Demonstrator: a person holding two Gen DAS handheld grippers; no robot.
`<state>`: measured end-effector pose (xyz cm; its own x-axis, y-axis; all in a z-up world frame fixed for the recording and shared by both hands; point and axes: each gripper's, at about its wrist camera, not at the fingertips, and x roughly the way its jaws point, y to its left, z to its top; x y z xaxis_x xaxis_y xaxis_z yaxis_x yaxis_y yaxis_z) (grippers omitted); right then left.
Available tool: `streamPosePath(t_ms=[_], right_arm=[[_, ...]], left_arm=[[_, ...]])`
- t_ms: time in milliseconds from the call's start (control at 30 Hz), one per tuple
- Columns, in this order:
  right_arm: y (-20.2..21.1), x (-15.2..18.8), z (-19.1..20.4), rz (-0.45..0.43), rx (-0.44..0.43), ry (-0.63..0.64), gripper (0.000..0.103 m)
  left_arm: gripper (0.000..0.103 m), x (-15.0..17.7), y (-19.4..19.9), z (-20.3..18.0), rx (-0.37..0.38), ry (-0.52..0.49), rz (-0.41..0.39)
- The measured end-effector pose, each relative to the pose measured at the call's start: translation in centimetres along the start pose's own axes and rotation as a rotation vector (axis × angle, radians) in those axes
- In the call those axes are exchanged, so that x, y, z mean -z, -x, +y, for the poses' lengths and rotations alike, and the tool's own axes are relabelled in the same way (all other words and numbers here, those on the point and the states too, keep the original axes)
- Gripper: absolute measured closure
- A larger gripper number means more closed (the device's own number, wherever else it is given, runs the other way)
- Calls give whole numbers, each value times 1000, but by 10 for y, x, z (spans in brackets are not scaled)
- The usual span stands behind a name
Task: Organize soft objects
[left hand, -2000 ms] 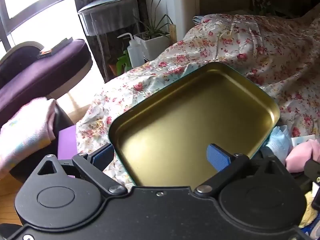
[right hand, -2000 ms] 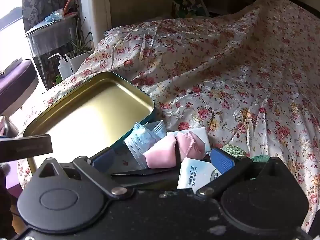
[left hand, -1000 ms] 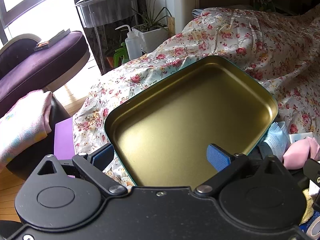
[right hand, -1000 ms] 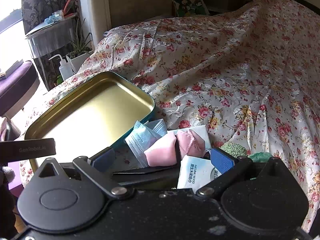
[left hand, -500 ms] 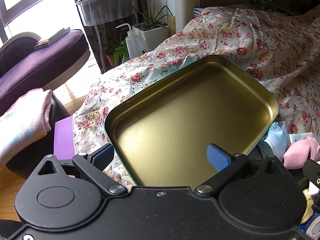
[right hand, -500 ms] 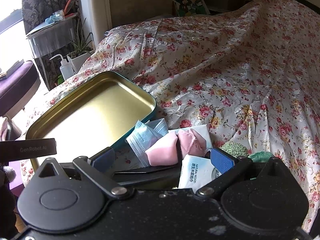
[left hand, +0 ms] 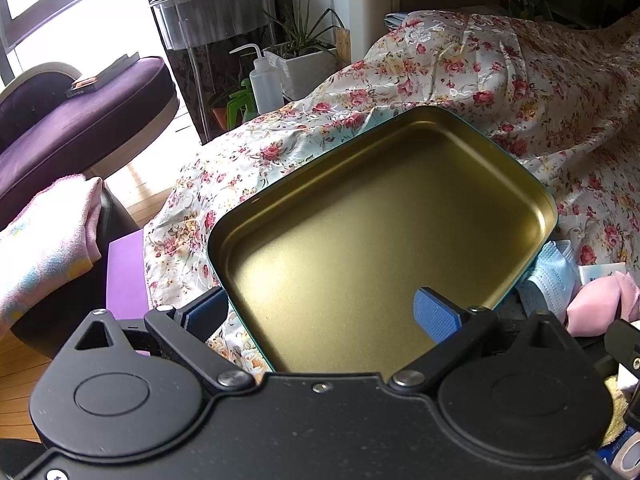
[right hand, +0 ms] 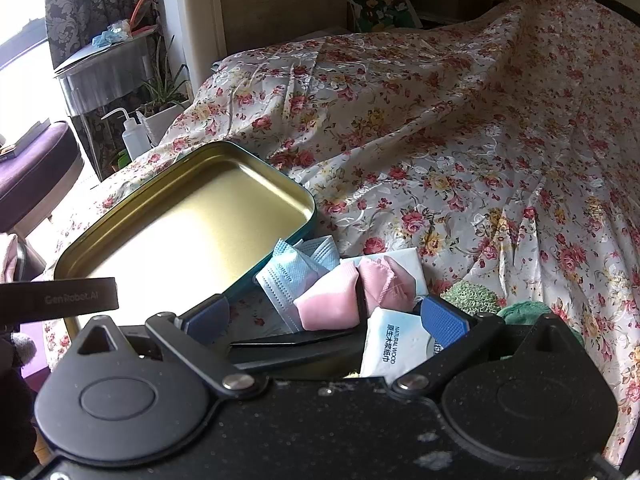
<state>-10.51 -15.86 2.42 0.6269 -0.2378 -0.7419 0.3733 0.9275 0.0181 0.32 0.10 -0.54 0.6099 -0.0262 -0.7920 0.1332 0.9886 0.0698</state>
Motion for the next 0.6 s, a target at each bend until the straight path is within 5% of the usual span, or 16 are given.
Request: streamPosePath(t_ms=[367,600], right_arm=[[9,-7,-14,-29,-3,-31,0],[34,-24,-78,-111,89,-177,0]], left_arm=[[10,-2,3,-7,35,1,-27],[15,2,16,-34,149,-95,-46]])
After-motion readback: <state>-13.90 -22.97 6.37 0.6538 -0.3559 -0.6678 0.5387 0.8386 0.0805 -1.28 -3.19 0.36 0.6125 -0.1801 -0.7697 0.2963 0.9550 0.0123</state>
